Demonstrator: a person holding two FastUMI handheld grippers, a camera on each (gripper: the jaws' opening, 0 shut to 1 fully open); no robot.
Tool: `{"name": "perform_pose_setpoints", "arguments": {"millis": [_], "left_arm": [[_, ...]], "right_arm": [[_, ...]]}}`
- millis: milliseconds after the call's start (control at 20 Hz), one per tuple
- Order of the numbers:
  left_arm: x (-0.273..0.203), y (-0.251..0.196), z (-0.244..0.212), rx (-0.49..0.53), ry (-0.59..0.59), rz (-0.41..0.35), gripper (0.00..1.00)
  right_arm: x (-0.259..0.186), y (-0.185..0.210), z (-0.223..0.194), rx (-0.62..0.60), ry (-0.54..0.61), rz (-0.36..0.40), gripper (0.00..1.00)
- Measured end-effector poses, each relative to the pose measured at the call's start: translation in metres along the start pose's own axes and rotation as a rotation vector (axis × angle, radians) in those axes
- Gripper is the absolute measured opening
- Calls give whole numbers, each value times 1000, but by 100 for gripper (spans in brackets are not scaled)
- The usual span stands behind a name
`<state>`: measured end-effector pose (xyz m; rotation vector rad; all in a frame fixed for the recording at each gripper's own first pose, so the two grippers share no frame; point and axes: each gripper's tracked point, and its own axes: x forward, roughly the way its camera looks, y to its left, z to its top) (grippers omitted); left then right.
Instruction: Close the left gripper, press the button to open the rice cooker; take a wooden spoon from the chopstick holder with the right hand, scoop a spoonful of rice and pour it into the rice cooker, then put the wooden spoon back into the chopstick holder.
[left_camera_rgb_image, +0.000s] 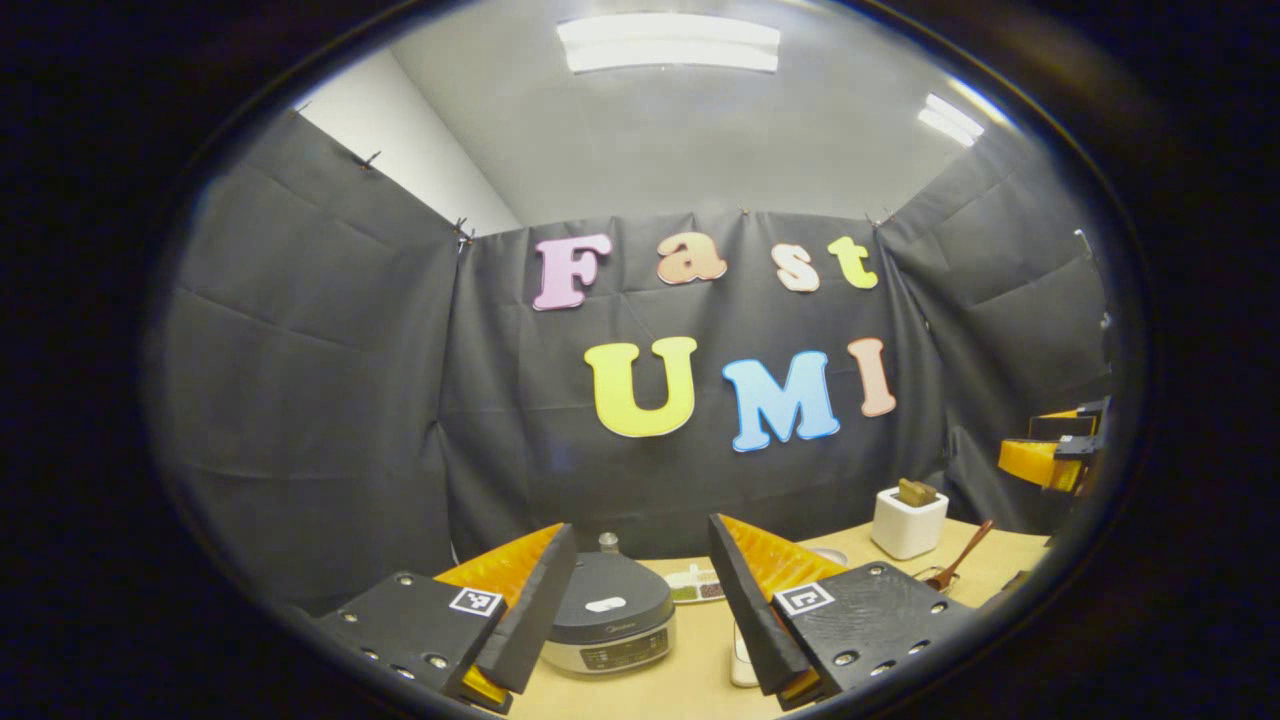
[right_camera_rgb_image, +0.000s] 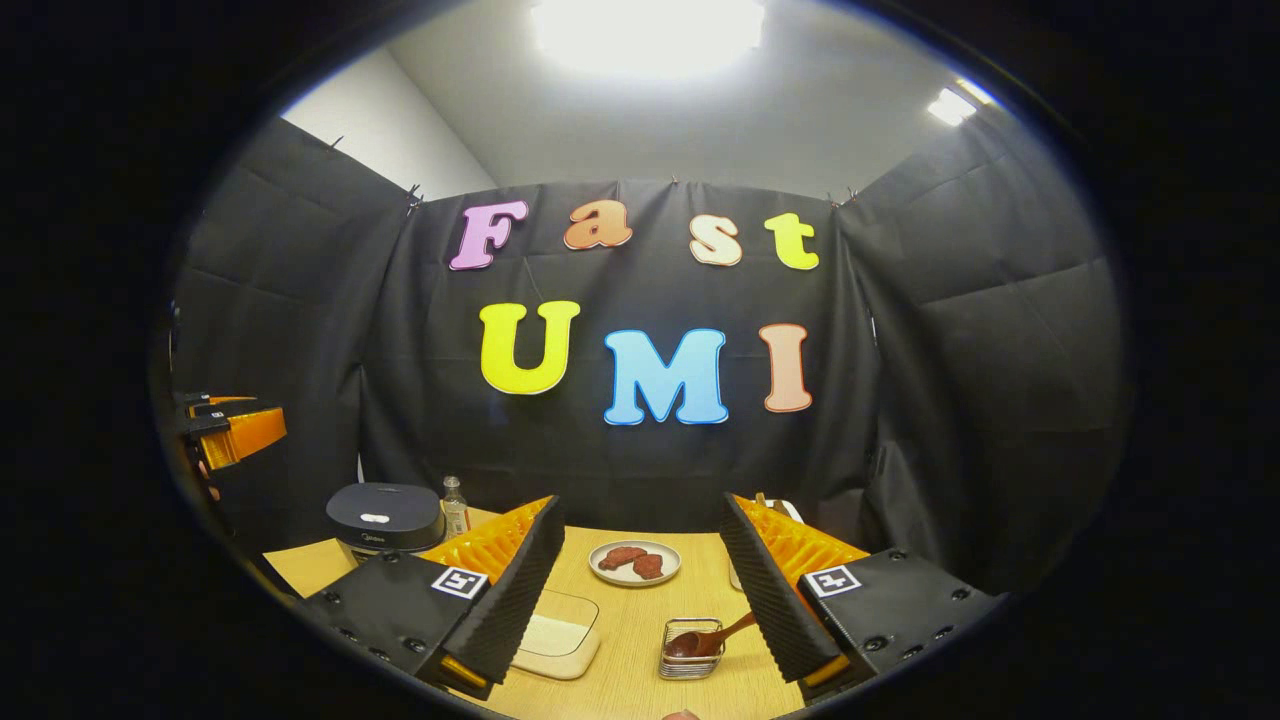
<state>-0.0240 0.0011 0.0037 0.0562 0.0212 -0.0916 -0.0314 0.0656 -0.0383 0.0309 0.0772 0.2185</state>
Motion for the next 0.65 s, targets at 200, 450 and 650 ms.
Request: {"name": "perform_pose_setpoints", "arguments": {"millis": [200,450,650], "left_arm": [[1,4,1,-15,1,-4,82],[1,5,3,-2,-8,-13,82],[0,6,5,-2,-14,-19,82]], "right_arm": [[0,4,2,3,-2,-4,99],[0,8,5,9,-12,-5,99],[-1,12,9,12,-15,-5,99]]}}
